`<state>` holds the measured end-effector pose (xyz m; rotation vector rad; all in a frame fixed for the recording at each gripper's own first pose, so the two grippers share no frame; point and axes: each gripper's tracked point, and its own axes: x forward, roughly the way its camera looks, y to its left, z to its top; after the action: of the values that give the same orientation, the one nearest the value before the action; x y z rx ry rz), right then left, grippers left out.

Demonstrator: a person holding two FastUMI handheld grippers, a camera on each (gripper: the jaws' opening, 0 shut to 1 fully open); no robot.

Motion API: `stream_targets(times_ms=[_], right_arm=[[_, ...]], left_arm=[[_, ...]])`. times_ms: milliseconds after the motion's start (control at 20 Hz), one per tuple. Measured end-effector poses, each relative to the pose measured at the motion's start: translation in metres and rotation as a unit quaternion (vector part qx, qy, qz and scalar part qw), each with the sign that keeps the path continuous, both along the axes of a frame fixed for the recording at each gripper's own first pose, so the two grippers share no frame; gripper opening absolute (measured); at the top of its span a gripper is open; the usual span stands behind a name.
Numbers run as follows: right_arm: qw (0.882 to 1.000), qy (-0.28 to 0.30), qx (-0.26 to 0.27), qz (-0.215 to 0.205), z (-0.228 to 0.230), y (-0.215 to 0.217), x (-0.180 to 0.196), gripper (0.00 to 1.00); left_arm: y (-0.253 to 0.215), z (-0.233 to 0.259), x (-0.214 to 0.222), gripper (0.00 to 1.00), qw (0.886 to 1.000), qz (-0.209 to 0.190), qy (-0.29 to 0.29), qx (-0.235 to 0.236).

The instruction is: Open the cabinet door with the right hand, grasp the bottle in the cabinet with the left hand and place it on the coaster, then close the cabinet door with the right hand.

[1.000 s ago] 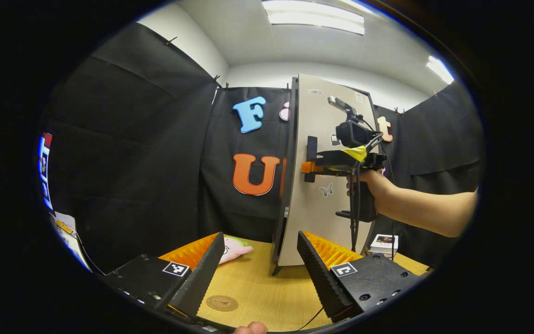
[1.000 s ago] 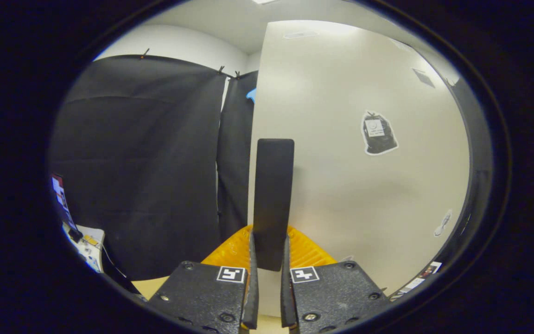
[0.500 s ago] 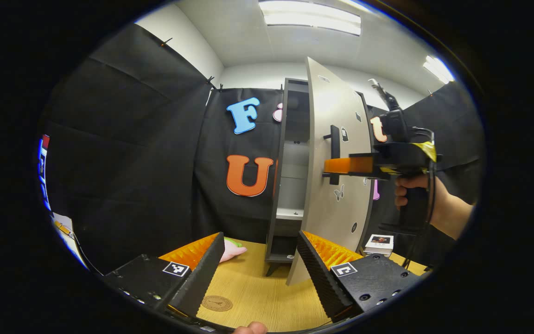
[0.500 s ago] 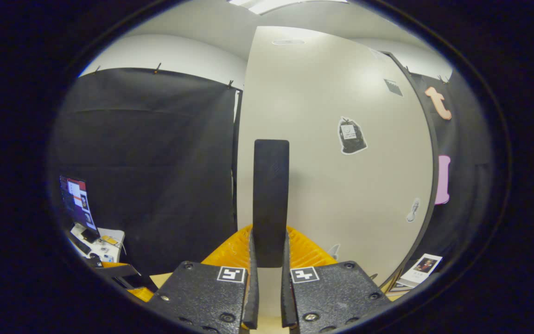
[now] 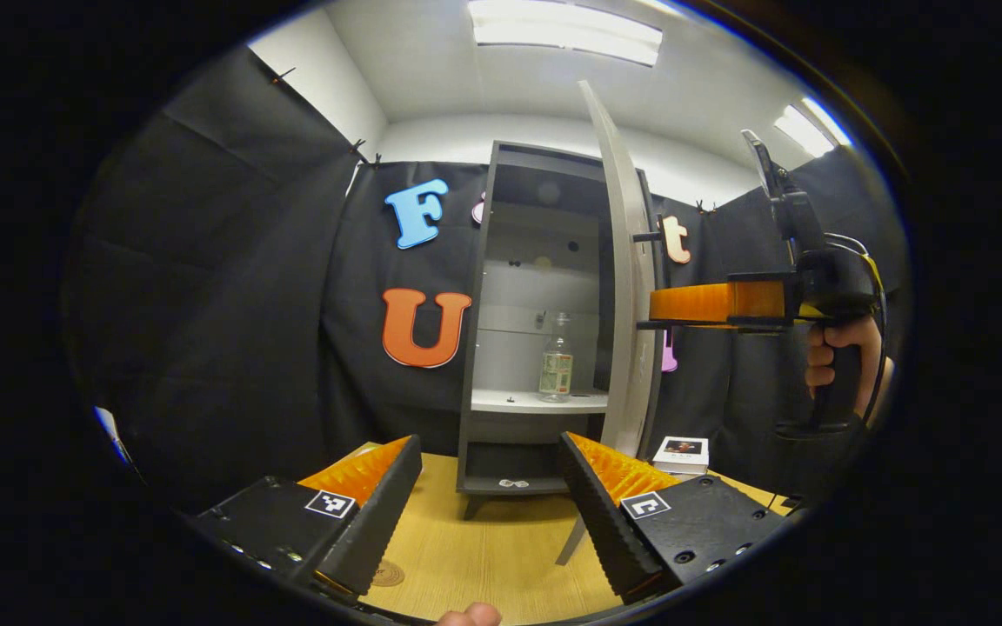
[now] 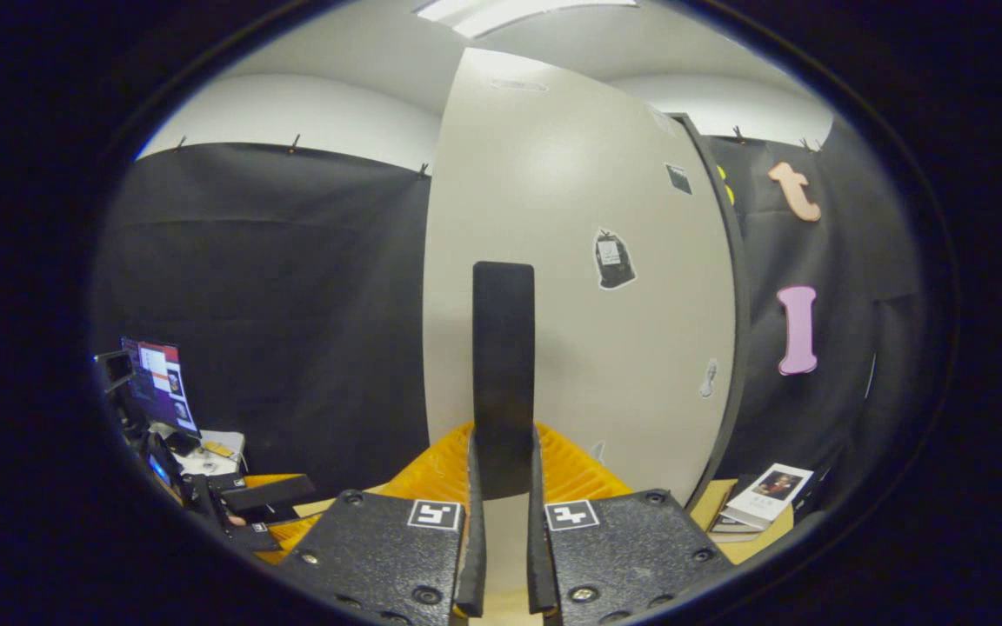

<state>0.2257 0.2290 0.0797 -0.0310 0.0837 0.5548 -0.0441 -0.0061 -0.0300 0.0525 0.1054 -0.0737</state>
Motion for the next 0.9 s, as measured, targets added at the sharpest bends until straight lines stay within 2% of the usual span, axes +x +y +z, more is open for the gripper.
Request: stream_targets(times_ms=[450, 700, 900], right_arm=[[0.999, 0.001, 0.027, -0.034, 0.005, -0.015, -0.006, 0.22], [0.998, -0.005, 0.024, -0.054, 0.007, -0.029, -0.006, 0.21], [0.997, 0.0, 0.041, -0.06, 0.009, -0.036, -0.009, 0.22]], left_arm=[[-0.041, -0.002, 0.009, 0.95, 0.999, -0.038, -0.004, -0.007], [-0.038, -0.012, 0.016, 0.95, 1.0, -0.023, -0.005, -0.002], [-0.04, -0.012, 0.016, 0.95, 1.0, -0.017, -0.005, -0.006]])
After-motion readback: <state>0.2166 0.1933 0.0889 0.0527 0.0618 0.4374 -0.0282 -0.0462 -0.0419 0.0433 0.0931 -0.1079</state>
